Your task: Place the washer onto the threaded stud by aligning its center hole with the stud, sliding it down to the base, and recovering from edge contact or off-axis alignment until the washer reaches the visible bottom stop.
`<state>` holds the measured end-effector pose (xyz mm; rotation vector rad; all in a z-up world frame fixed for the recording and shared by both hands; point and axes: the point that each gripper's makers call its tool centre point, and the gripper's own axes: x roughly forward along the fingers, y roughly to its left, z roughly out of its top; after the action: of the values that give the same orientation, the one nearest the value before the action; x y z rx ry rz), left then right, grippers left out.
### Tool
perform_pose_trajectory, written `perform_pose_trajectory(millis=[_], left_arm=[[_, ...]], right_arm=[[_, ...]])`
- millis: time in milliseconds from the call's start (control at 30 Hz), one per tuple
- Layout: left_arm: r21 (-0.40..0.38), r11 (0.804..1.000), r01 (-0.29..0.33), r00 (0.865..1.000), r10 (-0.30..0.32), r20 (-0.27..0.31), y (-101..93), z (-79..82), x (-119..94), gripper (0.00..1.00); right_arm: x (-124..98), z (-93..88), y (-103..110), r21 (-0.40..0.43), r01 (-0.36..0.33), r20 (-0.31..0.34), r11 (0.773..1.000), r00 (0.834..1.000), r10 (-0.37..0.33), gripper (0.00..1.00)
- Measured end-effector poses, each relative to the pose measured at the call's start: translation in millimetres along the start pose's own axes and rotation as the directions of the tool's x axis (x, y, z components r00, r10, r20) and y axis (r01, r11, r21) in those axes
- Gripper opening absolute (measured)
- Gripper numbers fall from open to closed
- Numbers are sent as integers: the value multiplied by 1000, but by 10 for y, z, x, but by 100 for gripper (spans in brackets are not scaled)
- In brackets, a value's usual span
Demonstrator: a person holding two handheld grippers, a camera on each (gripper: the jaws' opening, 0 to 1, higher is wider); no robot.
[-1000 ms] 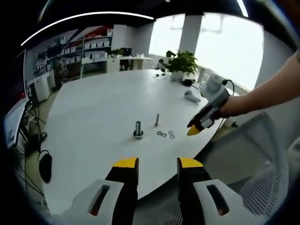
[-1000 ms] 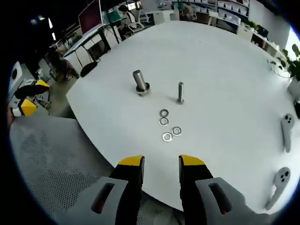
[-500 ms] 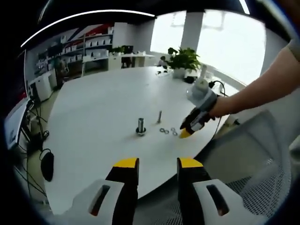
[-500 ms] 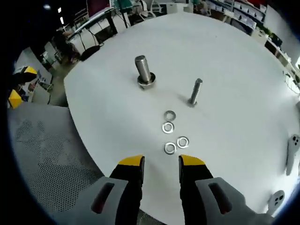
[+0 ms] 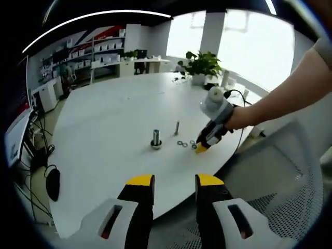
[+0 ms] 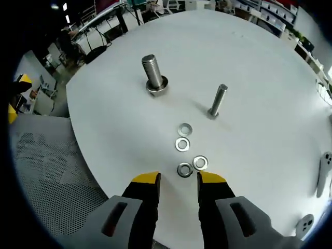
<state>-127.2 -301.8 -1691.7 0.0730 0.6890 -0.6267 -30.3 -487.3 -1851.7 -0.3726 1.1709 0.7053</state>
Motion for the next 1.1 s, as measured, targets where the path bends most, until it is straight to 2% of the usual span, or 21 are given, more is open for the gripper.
perform_pose_trajectory(millis=[167,233,333,433,467,567,800,933,1100], left_arm=[[-2,1000,-1,1000,1,1,3,3,-3,29],[-3,1000,-2,1000,2,1,5,3,-3,29],[-1,1000,1,1000,-1,-2,0,-4,1,28],[2,1000,2,1000,-2,-6,-2,-11,3,28],[2,1000,2,1000,-2,-7,-1,-12,4,28],[2,1000,1,1000,-1,-7,1,-14,4,28],[2,1000,-3,1000,3,-8,8,-16,3,28],[4,1000,-4,1000,4,-9,8,-16,2,28],[5,1000,-6,1000,6,-16,12,-29,6,27]], right_arm=[[5,34,-34,16,12,22,1000,1000,-13,28],[11,44,-20,-7,14,21,1000,1000,-13,28],[28,48,7,-109,24,7,994,1000,-24,27],[41,43,86,-250,24,-7,968,1000,-26,25],[46,30,155,-251,-5,-13,968,1000,2,22],[35,14,186,-323,-10,-38,946,999,-3,19],[53,27,171,-356,-46,-101,933,995,10,19],[59,27,185,-453,-75,-155,888,988,4,20],[62,33,188,-433,-73,-174,898,985,-4,19]])
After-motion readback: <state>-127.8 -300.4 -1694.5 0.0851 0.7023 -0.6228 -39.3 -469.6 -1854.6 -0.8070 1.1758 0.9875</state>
